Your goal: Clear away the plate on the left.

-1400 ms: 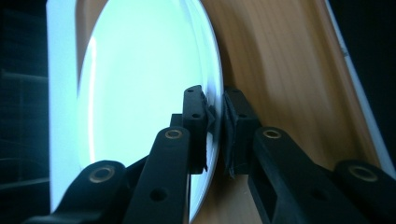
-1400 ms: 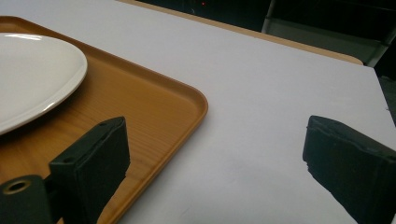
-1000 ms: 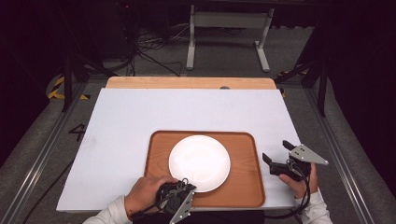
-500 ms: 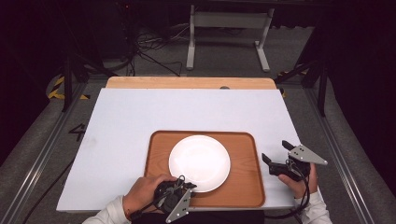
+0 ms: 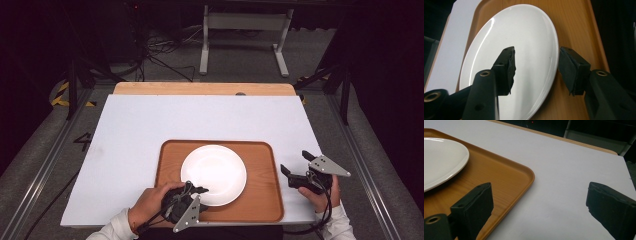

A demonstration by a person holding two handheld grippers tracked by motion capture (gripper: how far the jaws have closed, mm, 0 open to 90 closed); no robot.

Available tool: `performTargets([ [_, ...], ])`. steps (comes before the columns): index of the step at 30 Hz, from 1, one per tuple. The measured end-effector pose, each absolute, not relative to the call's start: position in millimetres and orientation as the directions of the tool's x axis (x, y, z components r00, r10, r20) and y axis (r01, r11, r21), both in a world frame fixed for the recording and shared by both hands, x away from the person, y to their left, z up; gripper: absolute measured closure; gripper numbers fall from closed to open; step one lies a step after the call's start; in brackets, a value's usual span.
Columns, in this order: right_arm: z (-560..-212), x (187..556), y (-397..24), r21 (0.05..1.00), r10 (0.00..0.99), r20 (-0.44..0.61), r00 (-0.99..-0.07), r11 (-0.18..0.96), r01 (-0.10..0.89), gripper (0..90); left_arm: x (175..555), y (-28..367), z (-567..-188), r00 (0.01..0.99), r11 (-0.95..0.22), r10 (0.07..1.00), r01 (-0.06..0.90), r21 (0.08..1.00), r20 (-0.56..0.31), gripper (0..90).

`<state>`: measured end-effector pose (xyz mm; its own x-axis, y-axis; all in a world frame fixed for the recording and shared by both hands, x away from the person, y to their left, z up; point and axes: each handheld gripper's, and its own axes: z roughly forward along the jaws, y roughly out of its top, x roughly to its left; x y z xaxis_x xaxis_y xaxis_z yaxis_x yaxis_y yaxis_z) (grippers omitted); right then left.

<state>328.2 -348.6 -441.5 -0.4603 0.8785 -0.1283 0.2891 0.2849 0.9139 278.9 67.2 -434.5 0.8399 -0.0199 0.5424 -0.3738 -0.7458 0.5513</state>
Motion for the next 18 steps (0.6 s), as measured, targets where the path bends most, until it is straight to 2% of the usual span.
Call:
performTargets([
  [4,-441,328,-349,0.914,0.880,-0.128,-0.458,0.284,0.290,7.8,282,69,-433,0.847,-0.740,0.021,-0.344,0.578,0.531,38.9],
  [6,-441,328,-349,0.914,0.879,-0.128,-0.460,0.284,0.289,7.8,285,70,-431,0.853,-0.740,0.048,-0.319,0.592,0.520,31.9],
  [10,-442,328,-348,0.913,0.877,-0.130,-0.464,0.288,0.289,7.8,289,74,-429,0.859,-0.731,0.080,-0.294,0.615,0.506,26.1],
  [15,-442,328,-348,0.911,0.876,-0.132,-0.465,0.292,0.291,7.8,294,78,-425,0.858,-0.710,0.123,-0.275,0.648,0.498,23.3],
  [16,-442,328,-348,0.911,0.876,-0.130,-0.464,0.290,0.292,7.8,296,80,-425,0.860,-0.700,0.153,-0.253,0.668,0.486,18.5],
  [18,-442,328,-348,0.912,0.876,-0.129,-0.464,0.289,0.292,7.7,298,83,-423,0.860,-0.695,0.175,-0.236,0.679,0.479,16.2],
])
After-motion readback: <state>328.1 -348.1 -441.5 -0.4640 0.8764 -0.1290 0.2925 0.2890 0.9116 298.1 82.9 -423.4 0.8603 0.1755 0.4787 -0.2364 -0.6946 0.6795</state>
